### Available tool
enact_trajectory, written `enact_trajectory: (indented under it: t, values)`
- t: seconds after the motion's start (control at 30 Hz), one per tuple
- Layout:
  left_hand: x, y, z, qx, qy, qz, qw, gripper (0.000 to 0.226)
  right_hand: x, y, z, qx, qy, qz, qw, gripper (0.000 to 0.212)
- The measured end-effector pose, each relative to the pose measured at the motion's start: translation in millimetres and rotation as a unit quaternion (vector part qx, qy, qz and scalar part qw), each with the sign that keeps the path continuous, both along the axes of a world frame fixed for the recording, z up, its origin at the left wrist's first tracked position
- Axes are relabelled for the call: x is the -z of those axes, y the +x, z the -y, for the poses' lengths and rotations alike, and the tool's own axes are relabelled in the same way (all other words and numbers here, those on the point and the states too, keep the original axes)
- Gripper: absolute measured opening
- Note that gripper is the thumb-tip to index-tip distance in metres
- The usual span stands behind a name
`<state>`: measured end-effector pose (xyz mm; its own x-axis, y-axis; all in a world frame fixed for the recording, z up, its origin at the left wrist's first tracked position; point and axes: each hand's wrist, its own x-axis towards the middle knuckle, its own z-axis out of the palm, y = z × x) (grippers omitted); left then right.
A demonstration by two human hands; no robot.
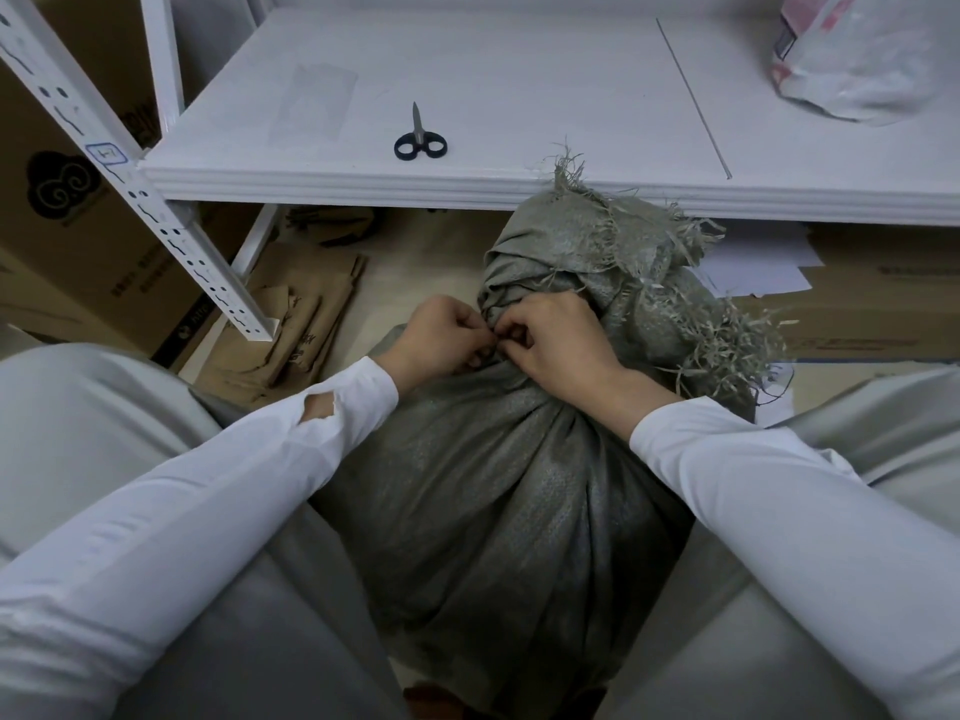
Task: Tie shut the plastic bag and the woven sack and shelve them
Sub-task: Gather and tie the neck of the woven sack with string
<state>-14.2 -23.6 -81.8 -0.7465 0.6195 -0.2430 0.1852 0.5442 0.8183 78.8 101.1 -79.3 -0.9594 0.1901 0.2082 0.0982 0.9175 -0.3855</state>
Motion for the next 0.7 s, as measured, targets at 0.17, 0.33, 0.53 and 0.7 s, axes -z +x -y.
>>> enact_trajectory:
  t: [0.17, 0.33, 0.53, 0.7]
  values:
    - [3, 5, -1, 0.008, -0.009, -0.045, 0.999, 0.025, 1, -2, 0, 0.003, 0.016, 0.018, 1.000, 0.013]
    - [5, 11, -3, 0.008, -0.007, -0.106, 0.994, 0.012, 3, -1, -2, -0.001, 0.027, 0.014, 1.000, 0.011]
    - [8, 11, -2, 0.011, -0.005, -0.102, 0.995, 0.011, 5, 6, 0, -0.012, 0.061, -0.018, 0.998, 0.012]
    - [7, 14, -1, 0.007, -0.007, -0.118, 0.993, 0.013, 3, 3, 3, 0.002, 0.067, -0.015, 0.998, 0.014]
